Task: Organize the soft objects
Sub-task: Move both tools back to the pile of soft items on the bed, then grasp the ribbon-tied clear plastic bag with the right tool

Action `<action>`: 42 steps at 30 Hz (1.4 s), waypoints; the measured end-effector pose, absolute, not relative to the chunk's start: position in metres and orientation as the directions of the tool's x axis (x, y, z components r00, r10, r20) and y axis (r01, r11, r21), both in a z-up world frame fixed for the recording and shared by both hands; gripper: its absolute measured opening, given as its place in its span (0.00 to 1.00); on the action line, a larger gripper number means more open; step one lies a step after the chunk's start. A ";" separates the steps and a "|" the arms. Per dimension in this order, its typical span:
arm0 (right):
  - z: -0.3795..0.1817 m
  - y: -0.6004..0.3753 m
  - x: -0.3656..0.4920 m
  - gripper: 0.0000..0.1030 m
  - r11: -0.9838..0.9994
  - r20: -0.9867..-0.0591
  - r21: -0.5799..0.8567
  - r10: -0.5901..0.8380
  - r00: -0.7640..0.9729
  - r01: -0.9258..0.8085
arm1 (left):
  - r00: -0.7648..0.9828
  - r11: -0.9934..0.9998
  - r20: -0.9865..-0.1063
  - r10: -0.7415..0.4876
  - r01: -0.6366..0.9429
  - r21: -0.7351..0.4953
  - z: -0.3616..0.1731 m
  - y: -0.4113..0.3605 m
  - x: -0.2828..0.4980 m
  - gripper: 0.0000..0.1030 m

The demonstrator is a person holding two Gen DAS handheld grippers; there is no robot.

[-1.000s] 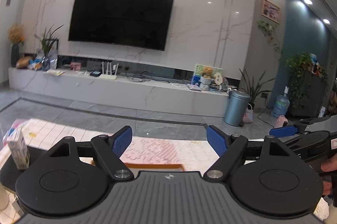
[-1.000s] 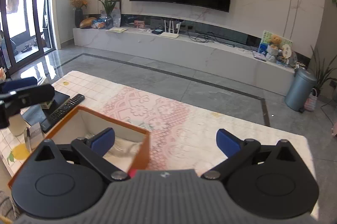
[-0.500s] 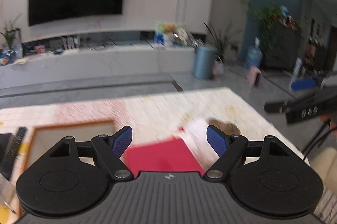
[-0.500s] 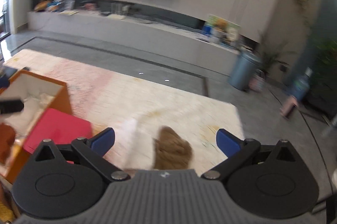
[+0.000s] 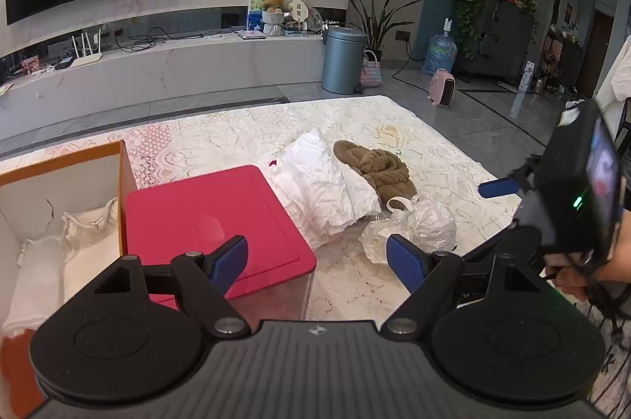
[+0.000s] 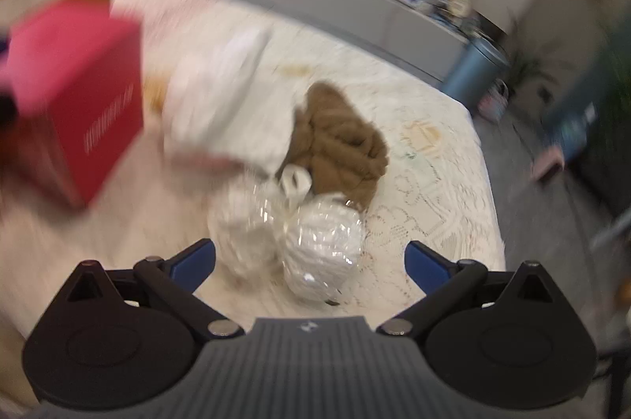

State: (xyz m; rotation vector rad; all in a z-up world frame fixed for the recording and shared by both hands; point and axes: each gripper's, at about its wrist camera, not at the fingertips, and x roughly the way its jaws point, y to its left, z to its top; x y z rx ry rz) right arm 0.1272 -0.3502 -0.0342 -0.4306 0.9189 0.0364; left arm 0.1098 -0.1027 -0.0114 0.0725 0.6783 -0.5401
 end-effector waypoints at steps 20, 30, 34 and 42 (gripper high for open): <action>-0.079 -0.357 0.159 0.81 0.790 -0.816 -0.394 -0.066 0.574 -0.470 | 0.615 0.832 -0.592 -0.520 0.522 -0.189 -0.010 -0.094 0.110 0.91; -0.064 -0.357 0.139 0.63 0.829 -0.853 -0.298 -0.010 0.522 -0.472 | 0.618 0.829 -0.583 -0.527 0.526 -0.192 -0.004 -0.091 0.105 0.91; -0.049 -0.349 0.124 0.63 0.837 -0.899 -0.208 0.040 0.437 -0.506 | 0.622 0.828 -0.575 -0.532 0.525 -0.198 0.000 -0.086 0.103 0.91; -0.038 -0.314 0.096 0.65 0.815 -0.955 -0.145 0.032 0.295 -0.561 | 0.670 0.860 -0.552 -0.497 0.467 -0.207 0.012 -0.065 0.106 0.91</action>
